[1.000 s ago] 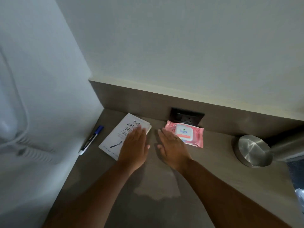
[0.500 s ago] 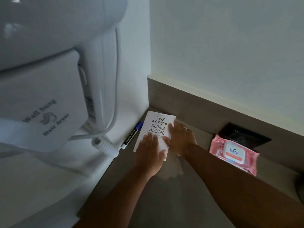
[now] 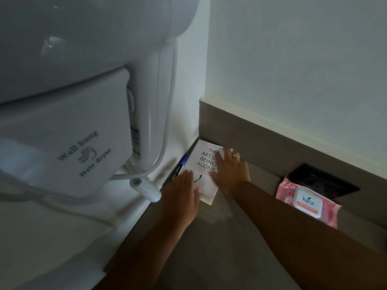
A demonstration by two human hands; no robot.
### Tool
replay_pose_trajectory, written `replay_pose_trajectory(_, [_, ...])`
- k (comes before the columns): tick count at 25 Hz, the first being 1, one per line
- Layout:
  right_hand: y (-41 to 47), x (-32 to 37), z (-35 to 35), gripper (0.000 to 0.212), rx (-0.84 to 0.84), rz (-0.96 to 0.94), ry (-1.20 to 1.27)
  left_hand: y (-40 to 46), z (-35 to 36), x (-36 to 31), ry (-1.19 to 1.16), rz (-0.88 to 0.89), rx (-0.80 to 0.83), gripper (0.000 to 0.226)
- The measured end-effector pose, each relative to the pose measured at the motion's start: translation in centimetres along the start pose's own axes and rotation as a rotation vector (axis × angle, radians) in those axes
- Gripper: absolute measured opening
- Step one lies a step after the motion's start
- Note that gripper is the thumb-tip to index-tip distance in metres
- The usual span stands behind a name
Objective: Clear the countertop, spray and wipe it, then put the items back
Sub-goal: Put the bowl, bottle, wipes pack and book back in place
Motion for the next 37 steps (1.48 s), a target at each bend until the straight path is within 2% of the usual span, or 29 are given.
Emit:
replay_pose_trajectory(2, [0.9, 2.0, -1.0, 0.058, -0.021, -0.096, 0.14, -1.3, -1.2, 1.5, -0.033, -0.137, -0.084, 0.034])
replay_pose_trajectory(4, [1.8, 4.2, -1.5, 0.061, 0.035, -0.179, 0.299, -2.0, -0.9, 3.1, -0.089, -0.345, -0.003, 0.024])
replay_pose_trajectory(5, [2.3, 5.1, -1.6, 0.07, 0.071, -0.201, 0.349, -1.9, -0.6, 3.5, -0.077, -0.394, 0.013, 0.024])
replay_pose_trajectory(7, [3.1, 6.6, -1.4, 0.092, 0.094, -0.176, 0.413, -1.6, 0.4, 4.0, 0.051, -0.399, -0.011, 0.028])
replay_pose_trajectory(10, [3.9, 7.8, -0.5, 0.115, 0.069, -0.091, 0.345, -1.2, -0.3, 4.3, 0.025, -0.43, -0.083, 0.025])
replay_pose_trajectory(12, [4.1, 8.2, 0.1, 0.121, 0.056, -0.057, 0.35, -1.1, -1.1, 4.7, 0.04, -0.467, -0.128, 0.03])
replay_pose_trajectory(14, [3.8, 8.5, 0.4, 0.119, 0.033, -0.062, 0.466, -1.9, -2.1, 5.1, 0.017, -0.534, -0.125, 0.03])
replay_pose_trajectory(16, [2.7, 8.0, 0.4, 0.107, -0.054, -0.072, 0.51, -3.1, -3.0, 4.8, 0.013, -0.489, -0.124, 0.023])
replay_pose_trajectory(18, [1.3, 6.4, 0.6, 0.086, -0.134, -0.041, 0.428, -4.6, -3.7, 4.9, -0.102, -0.454, -0.212, 0.009])
replay_pose_trajectory(20, [-0.1, 3.9, 1.2, 0.072, -0.108, 0.017, 0.322, -5.6, -3.9, 4.8, -0.206, -0.444, -0.296, 0.006])
replay_pose_trajectory(22, [-1.2, 1.8, 2.1, 0.076, 0.005, 0.012, 0.237, -5.7, -3.6, 4.1, -0.255, -0.431, -0.316, 0.003])
replay_pose_trajectory(25, [-1.6, 1.1, 3.3, 0.097, 0.133, -0.062, 0.104, -4.6, -3.0, 3.5, -0.257, -0.416, -0.3, 0.01])
replay_pose_trajectory(31, [0.6, 3.1, 3.9, 0.098, 0.091, 0.027, 0.101, -3.3, -2.4, 4.1, -0.236, -0.423, -0.236, 0.022])
replay_pose_trajectory(35, [1.3, 2.8, 3.0, 0.099, 0.17, 0.038, 0.085, -1.9, -2.0, 3.6, -0.194, -0.331, -0.25, 0.019])
replay_pose_trajectory(37, [0.3, 2.0, 2.1, 0.092, 0.091, 0.077, 0.146, -1.2, -1.7, 2.7, -0.14, -0.293, -0.205, 0.02])
Point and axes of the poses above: each hand's wrist, its own y-axis towards the middle knuckle, its own z-axis out of the palm, x = y × z, the point moved 3 cm from there along y, towards the middle knuckle, and after that the axes turned 8 degrees about -z, right-handed, at the moved point
